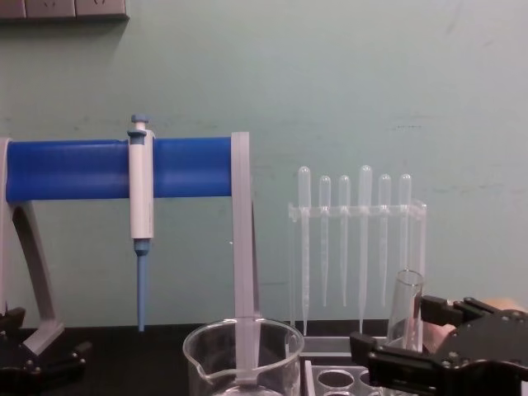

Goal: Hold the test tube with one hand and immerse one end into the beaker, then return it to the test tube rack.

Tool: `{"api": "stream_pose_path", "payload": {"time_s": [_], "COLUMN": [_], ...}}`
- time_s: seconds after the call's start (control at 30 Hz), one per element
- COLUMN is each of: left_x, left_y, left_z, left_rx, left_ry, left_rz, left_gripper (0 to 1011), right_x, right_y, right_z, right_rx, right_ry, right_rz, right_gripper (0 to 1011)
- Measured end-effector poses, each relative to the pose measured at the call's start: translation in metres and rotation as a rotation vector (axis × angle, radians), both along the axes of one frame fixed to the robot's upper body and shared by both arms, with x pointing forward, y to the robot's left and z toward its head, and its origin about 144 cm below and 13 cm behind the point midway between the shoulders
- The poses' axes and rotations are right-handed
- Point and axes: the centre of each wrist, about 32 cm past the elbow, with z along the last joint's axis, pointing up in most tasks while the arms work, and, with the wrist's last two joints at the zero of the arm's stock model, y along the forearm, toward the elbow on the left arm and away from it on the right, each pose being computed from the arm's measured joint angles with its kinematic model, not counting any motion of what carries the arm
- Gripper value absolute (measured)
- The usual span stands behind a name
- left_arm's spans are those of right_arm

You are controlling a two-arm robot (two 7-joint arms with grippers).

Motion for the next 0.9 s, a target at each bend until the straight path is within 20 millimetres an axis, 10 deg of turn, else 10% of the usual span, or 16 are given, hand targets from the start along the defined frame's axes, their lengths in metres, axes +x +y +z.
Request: {"api": "stream_pose_path", "payload": {"time_s": [0.6, 0.9], "left_x": [0.0, 0.0], "left_y": [0.0, 0.0], "left_z": [0.0, 0.0], "left_rx": [0.0, 0.0], "left_ry": [0.0, 0.0], "left_rz": [0.0, 0.0], "left_gripper": [1000, 1000], "right_x": [0.0012, 0.0011], "right_y": [0.0026, 0.0025], "right_z": [-0.0013, -0.0014], "right_rx": [-0.002, -0.002], "right_ry": [0.004, 0.004], "right_rz": [0.012, 0.012], "right_gripper": [1000, 792]}}
